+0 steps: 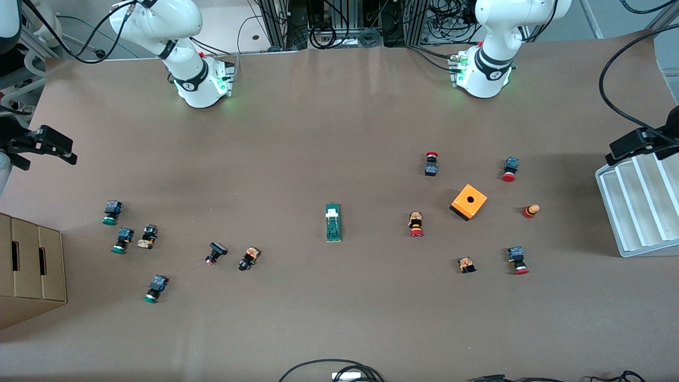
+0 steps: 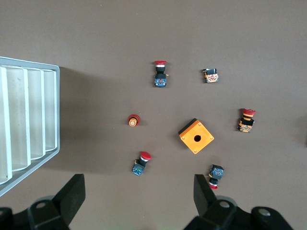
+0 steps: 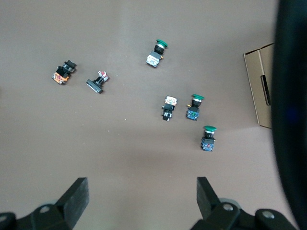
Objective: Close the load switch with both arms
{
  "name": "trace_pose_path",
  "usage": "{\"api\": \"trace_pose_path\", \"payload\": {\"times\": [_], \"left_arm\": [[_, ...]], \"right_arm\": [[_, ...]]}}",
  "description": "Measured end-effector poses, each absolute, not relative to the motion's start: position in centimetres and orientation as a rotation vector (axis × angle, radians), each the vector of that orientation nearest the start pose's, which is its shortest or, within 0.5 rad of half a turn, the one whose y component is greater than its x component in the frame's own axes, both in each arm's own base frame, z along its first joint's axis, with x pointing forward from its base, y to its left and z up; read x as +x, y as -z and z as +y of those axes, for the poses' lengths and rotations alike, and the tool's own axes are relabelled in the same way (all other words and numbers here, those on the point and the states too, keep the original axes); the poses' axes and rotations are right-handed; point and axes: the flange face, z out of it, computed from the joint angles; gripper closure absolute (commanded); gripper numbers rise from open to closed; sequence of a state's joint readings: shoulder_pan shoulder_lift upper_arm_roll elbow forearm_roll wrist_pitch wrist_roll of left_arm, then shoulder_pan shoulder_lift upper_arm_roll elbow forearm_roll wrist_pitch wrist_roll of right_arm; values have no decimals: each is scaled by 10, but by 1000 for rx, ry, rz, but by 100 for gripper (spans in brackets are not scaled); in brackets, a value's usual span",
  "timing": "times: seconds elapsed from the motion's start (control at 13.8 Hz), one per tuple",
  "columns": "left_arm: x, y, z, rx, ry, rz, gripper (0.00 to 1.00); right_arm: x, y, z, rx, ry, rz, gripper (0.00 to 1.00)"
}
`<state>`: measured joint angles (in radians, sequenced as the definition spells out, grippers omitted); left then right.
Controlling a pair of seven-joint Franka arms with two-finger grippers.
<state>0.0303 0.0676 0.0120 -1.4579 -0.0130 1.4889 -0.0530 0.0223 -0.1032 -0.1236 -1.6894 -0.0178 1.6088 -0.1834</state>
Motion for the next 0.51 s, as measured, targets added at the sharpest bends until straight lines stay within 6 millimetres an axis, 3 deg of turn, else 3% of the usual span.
{"api": "trace_pose_path", "payload": {"times": [0.22,0.51], "left_arm": [[572,-624,8,-3151,-80,-108,0],[575,-622,4,-3152,-82,-98,0]], "right_arm": [[522,-627,-58,-3147,32,-131,0],[522,-626,-60,-3147,30,-127,0]]}}
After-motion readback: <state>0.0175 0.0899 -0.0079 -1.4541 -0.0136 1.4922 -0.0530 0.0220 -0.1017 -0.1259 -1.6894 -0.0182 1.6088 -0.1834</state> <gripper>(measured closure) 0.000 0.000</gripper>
